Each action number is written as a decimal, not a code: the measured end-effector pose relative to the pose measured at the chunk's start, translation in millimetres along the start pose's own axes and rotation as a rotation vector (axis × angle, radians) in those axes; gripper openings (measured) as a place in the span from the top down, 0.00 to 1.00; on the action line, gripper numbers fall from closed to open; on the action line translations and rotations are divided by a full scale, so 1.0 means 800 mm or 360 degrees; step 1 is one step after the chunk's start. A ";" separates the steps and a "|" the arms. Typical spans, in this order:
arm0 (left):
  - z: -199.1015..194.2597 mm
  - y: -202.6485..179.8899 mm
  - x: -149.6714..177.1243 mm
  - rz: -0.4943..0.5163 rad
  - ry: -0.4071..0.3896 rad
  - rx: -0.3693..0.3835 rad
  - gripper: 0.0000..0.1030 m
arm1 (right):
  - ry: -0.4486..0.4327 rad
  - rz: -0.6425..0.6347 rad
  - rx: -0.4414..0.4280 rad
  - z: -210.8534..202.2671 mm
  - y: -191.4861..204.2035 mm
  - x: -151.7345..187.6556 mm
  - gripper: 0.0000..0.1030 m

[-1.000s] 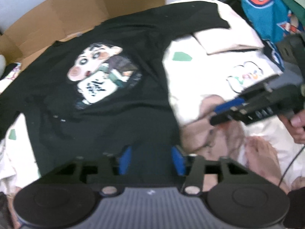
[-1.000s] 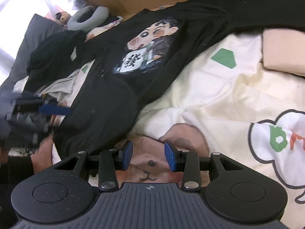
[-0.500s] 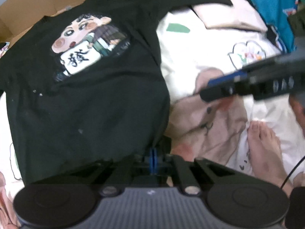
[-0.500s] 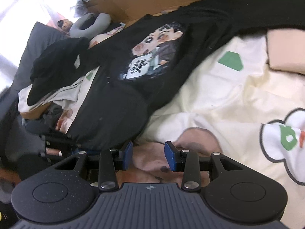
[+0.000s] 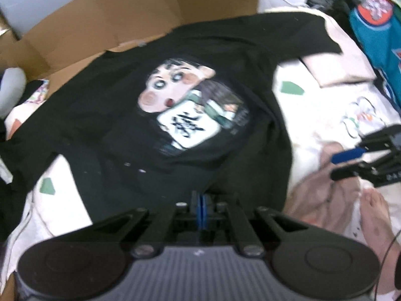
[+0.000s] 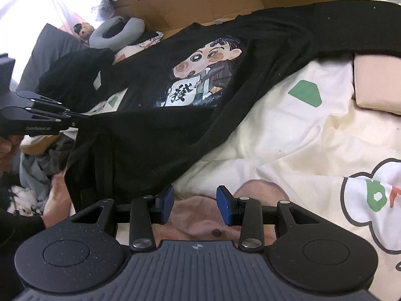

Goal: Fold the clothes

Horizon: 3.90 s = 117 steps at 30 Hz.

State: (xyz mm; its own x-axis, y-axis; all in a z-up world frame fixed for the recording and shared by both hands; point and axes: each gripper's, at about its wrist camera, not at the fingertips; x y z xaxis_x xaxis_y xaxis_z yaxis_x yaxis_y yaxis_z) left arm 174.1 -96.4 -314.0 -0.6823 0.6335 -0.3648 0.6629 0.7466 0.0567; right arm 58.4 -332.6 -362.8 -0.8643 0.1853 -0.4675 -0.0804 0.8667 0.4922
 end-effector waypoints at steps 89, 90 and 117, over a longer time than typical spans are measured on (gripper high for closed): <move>0.044 0.127 0.093 -0.0575 -0.0051 0.0376 0.96 | 0.0218 -0.0246 0.0043 0.036 0.037 -0.003 0.57; 0.044 0.133 0.092 -0.0599 -0.0069 0.0363 0.96 | 0.0220 -0.0247 0.0044 0.036 0.038 -0.003 0.57; 0.065 0.183 0.130 -0.0908 -0.0206 0.0609 0.60 | 0.0238 -0.0274 0.0049 0.037 0.043 -0.003 0.57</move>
State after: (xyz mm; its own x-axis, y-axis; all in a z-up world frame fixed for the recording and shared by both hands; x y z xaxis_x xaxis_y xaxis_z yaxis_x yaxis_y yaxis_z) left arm 216.0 68.7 -391.7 -0.9296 0.1167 -0.3495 0.2903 0.8163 -0.4994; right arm 72.5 -289.1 -366.6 -0.9033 -0.0355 -0.4275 -0.2201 0.8937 0.3909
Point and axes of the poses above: each gripper's, at about its wrist camera, not at the fingertips, and z roughly the way its jaws point, y to its left, x to its underside, and after that the axes turned 2 degrees about x, right-handed
